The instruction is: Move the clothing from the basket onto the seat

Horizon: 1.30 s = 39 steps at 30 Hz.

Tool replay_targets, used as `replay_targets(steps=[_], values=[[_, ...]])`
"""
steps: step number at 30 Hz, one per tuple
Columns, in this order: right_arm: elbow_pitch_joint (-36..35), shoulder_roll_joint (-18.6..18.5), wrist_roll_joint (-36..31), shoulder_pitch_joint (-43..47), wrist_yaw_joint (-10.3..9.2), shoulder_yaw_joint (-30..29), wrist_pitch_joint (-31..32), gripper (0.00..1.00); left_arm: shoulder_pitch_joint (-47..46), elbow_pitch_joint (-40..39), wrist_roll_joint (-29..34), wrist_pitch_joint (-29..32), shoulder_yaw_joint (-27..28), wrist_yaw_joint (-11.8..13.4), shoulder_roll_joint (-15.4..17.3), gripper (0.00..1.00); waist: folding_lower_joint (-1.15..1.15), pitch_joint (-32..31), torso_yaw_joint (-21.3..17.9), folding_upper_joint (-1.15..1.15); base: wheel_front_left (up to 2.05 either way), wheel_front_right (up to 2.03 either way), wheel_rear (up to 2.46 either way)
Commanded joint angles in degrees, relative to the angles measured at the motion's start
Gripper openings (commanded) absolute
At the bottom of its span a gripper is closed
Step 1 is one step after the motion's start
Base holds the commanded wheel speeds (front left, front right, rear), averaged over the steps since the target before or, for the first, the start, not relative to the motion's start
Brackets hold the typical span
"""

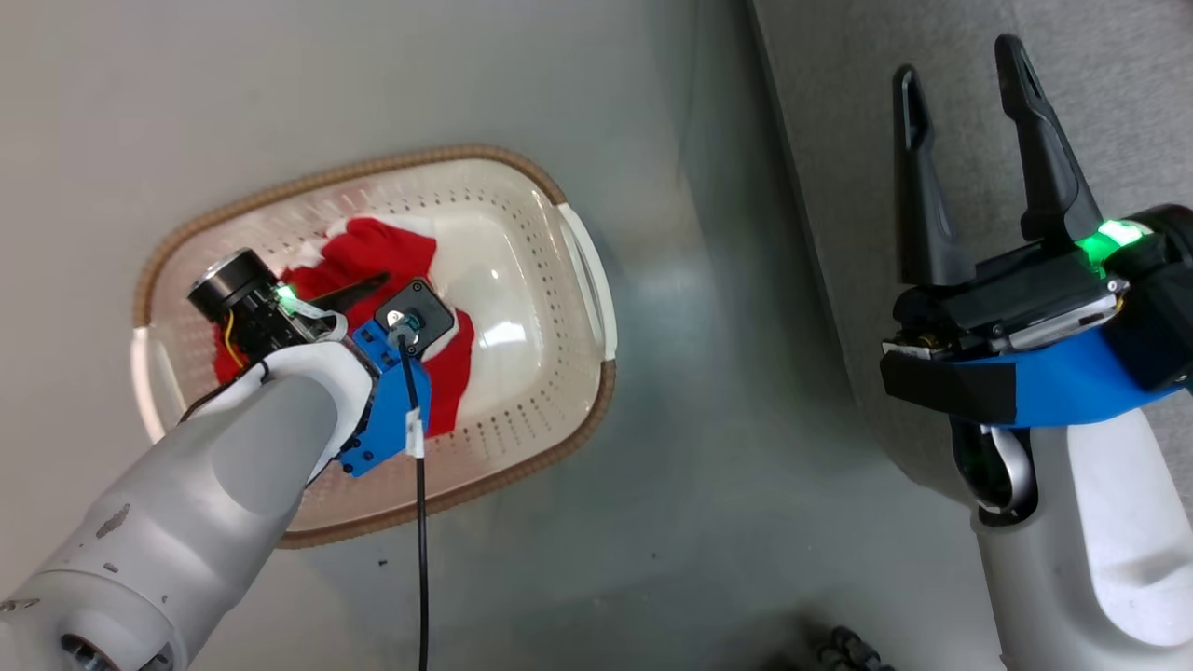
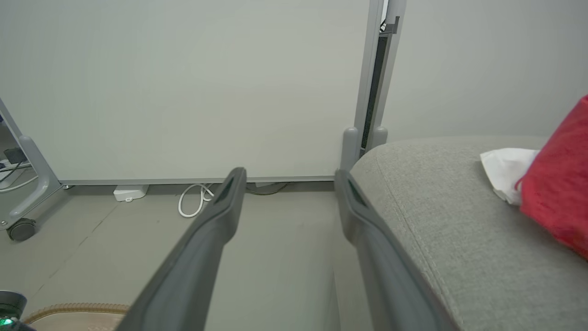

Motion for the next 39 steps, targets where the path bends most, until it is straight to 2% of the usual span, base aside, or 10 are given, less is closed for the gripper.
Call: replay_targets(steps=[1,7,12,18,27,28,29,30,39], values=[[-0.9,0.1,0.5,-1.3,0.01,0.2,-0.2,1.0,-0.8,0.5,1.3,1.6,-0.2,-0.1,0.4,1.0,-0.01,3.7,-1.3,0.0,0.0,0.0,0.0],[-3.3,0.1,1.0,-1.9,0.01,0.5,-0.2,1.0,-1.8,1.8,5.9,5.6,-0.2,-0.1,1.0,1.0,-0.01,7.8,-2.1,0.0,0.0,0.0,0.0],[-4.9,0.1,1.7,-2.0,0.01,0.5,-0.2,1.0,-3.2,3.6,7.1,8.1,-0.2,-0.1,1.4,1.0,-0.01,11.1,-2.9,0.0,0.0,0.0,0.0],[-7.1,0.1,2.6,-0.9,0.01,0.1,-0.2,1.0,-5.6,5.7,9.1,8.0,-0.2,-0.1,2.6,1.0,-0.01,14.7,-3.8,0.0,0.0,0.0,0.0],[-9.0,0.1,2.1,0.3,0.01,-0.5,-0.2,1.0,-6.6,9.7,9.1,8.0,-0.2,-0.1,0.8,1.0,-0.01,16.8,-3.4,0.0,0.0,0.0,0.0],[-9.0,0.1,2.1,0.1,0.01,-0.4,-0.2,1.0,-6.6,9.9,9.3,8.0,-0.2,-0.1,0.5,0.9,-0.01,16.9,-3.4,0.0,0.0,0.0,0.0],[-9.1,0.1,2.2,-0.2,0.01,-0.5,-0.2,1.0,-6.8,9.8,9.8,7.3,-0.2,-0.1,0.2,0.27,-0.01,16.9,-3.3,0.0,0.0,0.0,0.0],[-9.2,0.1,2.2,-0.2,0.01,-0.6,-0.2,1.0,-6.9,10.0,9.5,6.9,-0.2,-0.1,-0.1,0.0,-0.01,16.8,-3.2,0.0,0.0,0.0,0.0],[-8.1,0.1,1.8,-0.2,0.01,-1.1,-0.2,1.0,-5.8,10.2,8.6,4.9,-0.2,-0.1,-2.6,0.0,-0.01,13.7,-2.1,0.0,0.0,0.0,0.0]])
